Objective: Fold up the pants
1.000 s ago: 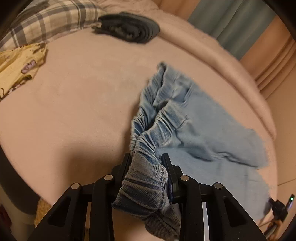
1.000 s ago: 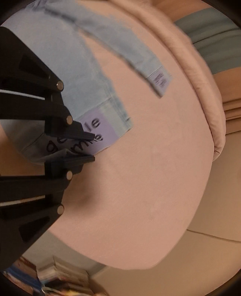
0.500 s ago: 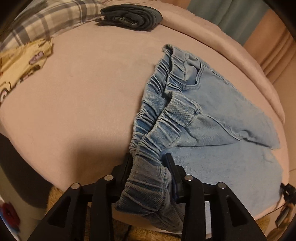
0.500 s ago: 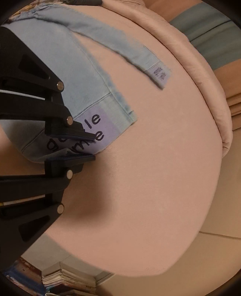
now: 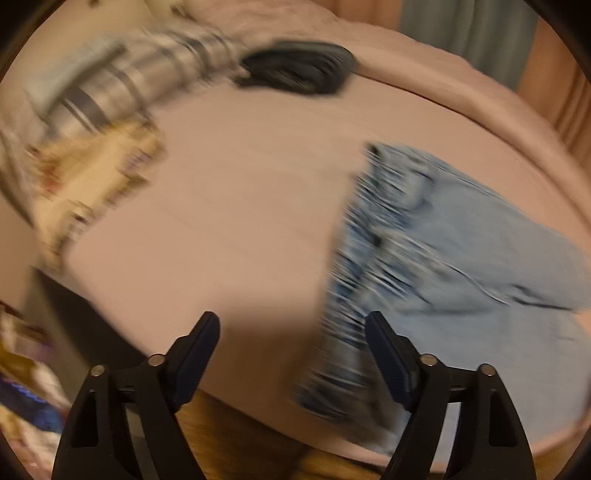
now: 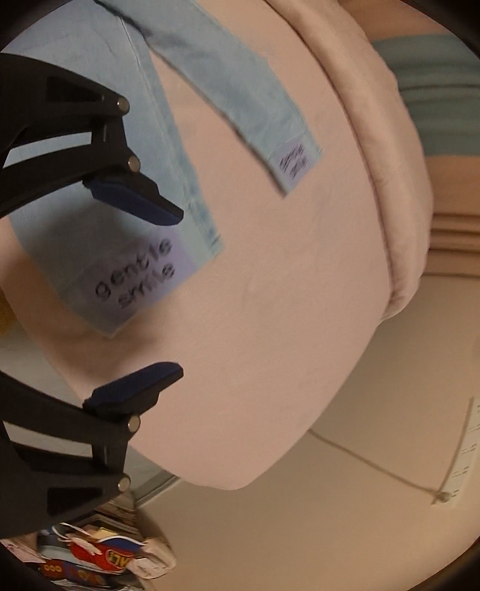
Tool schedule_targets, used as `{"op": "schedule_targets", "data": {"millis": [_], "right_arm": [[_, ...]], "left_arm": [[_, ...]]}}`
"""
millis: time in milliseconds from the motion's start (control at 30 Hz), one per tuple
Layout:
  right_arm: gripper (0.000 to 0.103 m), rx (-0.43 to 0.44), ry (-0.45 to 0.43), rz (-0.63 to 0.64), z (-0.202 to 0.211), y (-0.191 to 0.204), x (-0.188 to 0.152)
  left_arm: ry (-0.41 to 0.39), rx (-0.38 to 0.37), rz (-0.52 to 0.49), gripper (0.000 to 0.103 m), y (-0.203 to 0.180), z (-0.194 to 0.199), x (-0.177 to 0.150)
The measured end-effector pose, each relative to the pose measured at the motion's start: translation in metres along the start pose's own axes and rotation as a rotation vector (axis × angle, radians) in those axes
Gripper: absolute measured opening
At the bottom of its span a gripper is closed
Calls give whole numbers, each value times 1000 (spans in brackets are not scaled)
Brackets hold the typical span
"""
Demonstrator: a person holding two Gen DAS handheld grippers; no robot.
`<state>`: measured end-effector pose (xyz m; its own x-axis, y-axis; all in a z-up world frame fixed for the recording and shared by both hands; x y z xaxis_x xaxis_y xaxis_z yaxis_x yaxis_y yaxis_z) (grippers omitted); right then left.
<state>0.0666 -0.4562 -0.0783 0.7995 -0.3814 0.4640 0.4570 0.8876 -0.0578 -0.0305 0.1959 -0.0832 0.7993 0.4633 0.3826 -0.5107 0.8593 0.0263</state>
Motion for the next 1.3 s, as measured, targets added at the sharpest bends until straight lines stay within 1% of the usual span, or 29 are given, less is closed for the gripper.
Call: {"op": "schedule_targets", "data": {"millis": [33, 67, 133, 200, 267, 367, 433, 467, 500, 567, 667, 733, 833, 900, 1000, 1067, 1100, 1133, 1167, 1233, 1300], "right_arm": [[81, 16, -9, 16, 3, 7, 1], [84, 30, -10, 25, 4, 11, 0], [84, 87, 2, 51, 4, 23, -5], [84, 156, 45, 73, -4, 39, -15], [84, 185, 91, 80, -14, 47, -24], [84, 224, 167, 88, -38, 63, -33], [84, 238, 252, 67, -60, 69, -43], [86, 237, 249, 66, -62, 67, -46], [87, 234, 229, 71, -63, 68, -46], [87, 215, 230, 78, -62, 70, -45], [87, 146, 238, 90, -61, 82, -37], [87, 115, 198, 129, -49, 90, -34], [88, 127, 153, 182, -31, 107, -32], [89, 168, 140, 219, -24, 123, -32], [90, 223, 158, 254, -28, 140, -37], [90, 243, 210, 252, -44, 146, -43], [90, 253, 251, 240, -55, 148, -48], [92, 256, 266, 232, -63, 150, -51], [99, 260, 256, 232, -64, 149, -52], [103, 262, 238, 248, -68, 153, -53], [103, 244, 232, 259, -70, 155, -54]], "left_arm": [[-13, 15, 14, 83, 5, 2, 3], [-13, 2, 30, 83, 9, 3, 4], [-7, -87, 67, 83, 13, 7, 9], [-20, -165, 77, 83, 9, 14, 10], [-42, -216, 44, 83, -8, 19, 17], [-70, -256, -10, 83, -36, 27, 20], [-81, -301, -56, 83, -54, 29, 20], [-79, -332, -85, 83, -65, 28, 19], [-71, -349, -104, 83, -71, 25, 20], [-40, -379, -140, 83, -88, 19, 15], [21, -403, -190, 83, -110, 4, 5], [54, -412, -232, 83, -123, -6, -2], [110, -412, -269, 83, -135, -21, -10], [143, -418, -266, 83, -138, -30, -16], [119, -394, -302, 83, -141, -31, -21], [115, -385, -313, 83, -141, -31, -22], [114, -389, -310, 83, -140, -31, -23], [113, -397, -306, 83, -138, -32, -22], [112, -407, -302, 84, -137, -32, -22], [110, -443, -294, 86, -135, -33, -22], [108, -472, -283, 87, -130, -34, -22]]}}
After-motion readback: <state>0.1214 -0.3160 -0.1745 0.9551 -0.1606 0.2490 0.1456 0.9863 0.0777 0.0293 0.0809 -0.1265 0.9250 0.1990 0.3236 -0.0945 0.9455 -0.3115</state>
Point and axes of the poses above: each gripper's, at about its wrist camera, not at the fingertips, and z roughly against the way its jaws point, y to its left, x to its top, the point moved 3 cm from there along -z, roughly the way its jaws point, and after that the axes turned 7 degrees about y, right-handed, at the moved point
